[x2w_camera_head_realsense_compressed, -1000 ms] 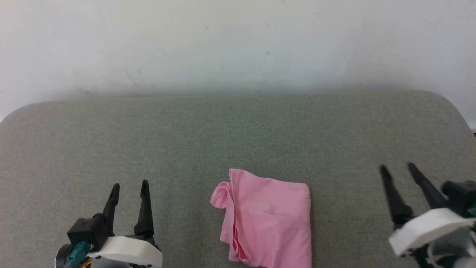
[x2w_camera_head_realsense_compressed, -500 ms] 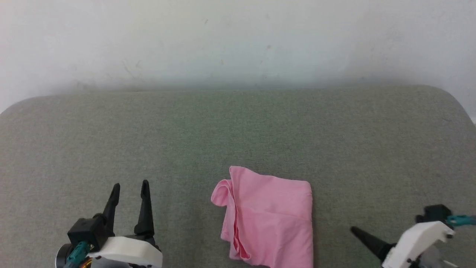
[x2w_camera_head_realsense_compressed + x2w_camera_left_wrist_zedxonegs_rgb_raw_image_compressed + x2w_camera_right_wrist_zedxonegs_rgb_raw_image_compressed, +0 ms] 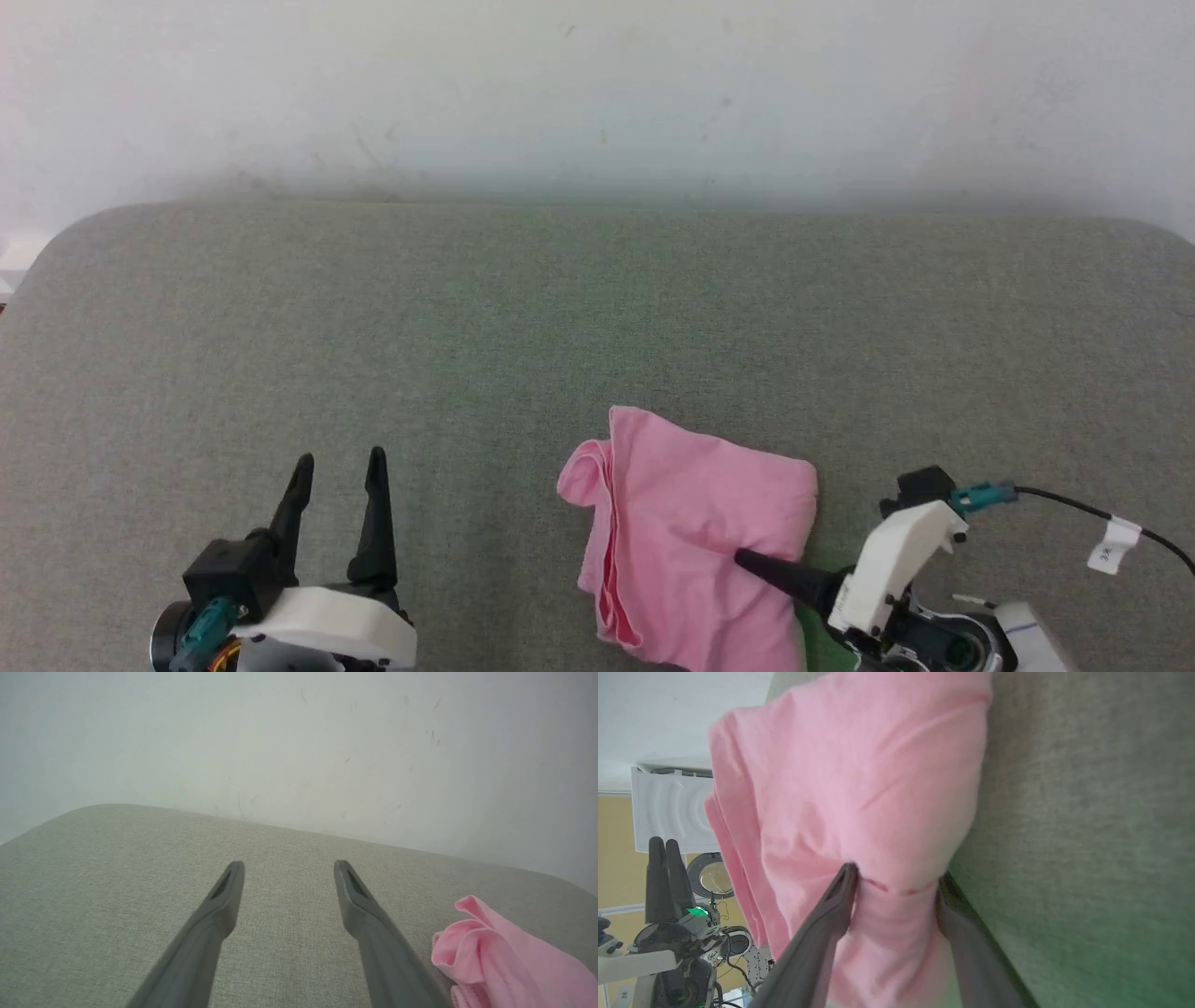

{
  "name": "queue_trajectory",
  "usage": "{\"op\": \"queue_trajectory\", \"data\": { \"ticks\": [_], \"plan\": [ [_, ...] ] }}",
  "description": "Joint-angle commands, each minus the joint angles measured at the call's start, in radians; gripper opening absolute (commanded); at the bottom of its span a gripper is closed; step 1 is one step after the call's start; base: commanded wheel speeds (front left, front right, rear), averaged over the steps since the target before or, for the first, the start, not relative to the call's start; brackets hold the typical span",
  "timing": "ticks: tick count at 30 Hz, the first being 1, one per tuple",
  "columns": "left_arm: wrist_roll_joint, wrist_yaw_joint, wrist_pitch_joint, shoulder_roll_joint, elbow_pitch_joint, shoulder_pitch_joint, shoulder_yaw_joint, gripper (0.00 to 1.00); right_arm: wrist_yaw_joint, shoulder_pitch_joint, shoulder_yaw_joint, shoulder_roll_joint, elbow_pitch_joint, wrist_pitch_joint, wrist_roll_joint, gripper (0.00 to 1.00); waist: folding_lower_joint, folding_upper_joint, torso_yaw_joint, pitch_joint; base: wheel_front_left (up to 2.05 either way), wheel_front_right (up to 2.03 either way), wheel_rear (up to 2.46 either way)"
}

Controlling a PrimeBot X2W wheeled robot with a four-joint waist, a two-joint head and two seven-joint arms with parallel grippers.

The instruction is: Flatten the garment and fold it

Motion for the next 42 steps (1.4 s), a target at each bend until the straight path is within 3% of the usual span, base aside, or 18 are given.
{"op": "queue_trajectory", "data": {
  "ticks": [1, 7, 13, 19, 25, 31, 37, 40, 41, 42],
  "plan": [
    [0.01, -0.008, -0.005, -0.002, 0.003, -0.021, 0.003, 1.0, -0.001, -0.035, 0.03, 0.003, 0.027, -0.022, -0.007, 0.0, 0.0, 0.0, 0.005, 0.005, 0.0, 0.0, 0.0],
    [0.017, -0.007, -0.005, -0.006, 0.006, -0.016, 0.015, 1.0, -0.001, -0.071, 0.111, -0.033, -0.007, -0.073, -0.074, 0.0, 0.0, 0.0, -0.008, -0.002, 0.0, 0.0, 0.0],
    [0.028, -0.003, -0.005, -0.01, -0.01, 0.002, 0.023, 1.0, -0.001, -0.092, 0.244, -0.155, -0.124, -0.086, -0.235, 0.0, 0.0, 0.0, -0.068, -0.018, 0.0, 0.0, 0.0],
    [0.034, -0.003, -0.005, -0.023, -0.04, 0.01, 0.028, 1.0, -0.001, -0.105, 0.302, -0.291, -0.205, 0.004, -0.374, 0.0, 0.0, 0.0, -0.178, 0.009, 0.0, 0.0, 0.0],
    [0.051, -0.016, -0.005, -0.022, -0.067, -0.038, 0.02, 1.0, -0.001, -0.149, 0.261, -0.411, -0.201, 0.047, -0.456, 0.0, 0.0, 0.0, -0.279, 0.11, 0.0, 0.0, 0.0],
    [0.074, -0.026, -0.001, -0.004, -0.088, -0.109, 0.006, 1.0, -0.001, -0.227, 0.197, -0.479, -0.13, -0.014, -0.53, 0.0, 0.0, 0.0, -0.339, 0.234, 0.0, 0.0, 0.0],
    [0.093, -0.043, 0.007, 0.01, -0.093, -0.185, -0.016, 1.0, -0.001, -0.316, 0.12, -0.514, 0.0, -0.128, -0.622, 0.0, 0.0, 0.0, -0.338, 0.312, 0.0, 0.0, 0.0],
    [0.096, -0.048, 0.007, 0.012, -0.089, -0.207, -0.023, 1.0, -0.001, -0.346, 0.084, -0.495, 0.061, -0.185, -0.64, 0.0, 0.0, 0.0, -0.33, 0.327, 0.0, 0.0, 0.0],
    [0.096, -0.048, 0.006, 0.012, -0.087, -0.211, -0.023, 1.0, -0.001, -0.353, 0.08, -0.488, 0.077, -0.214, -0.652, 0.21, 0.0, 0.0, -0.328, 0.329, 0.0, 0.0, 0.0],
    [0.095, -0.047, 0.006, 0.011, -0.084, -0.214, -0.023, 1.0, -0.001, -0.358, 0.072, -0.48, 0.095, -0.241, -0.663, 0.73, 0.0, 0.0, -0.325, 0.329, 0.0, 0.0, 0.0]
  ]
}}
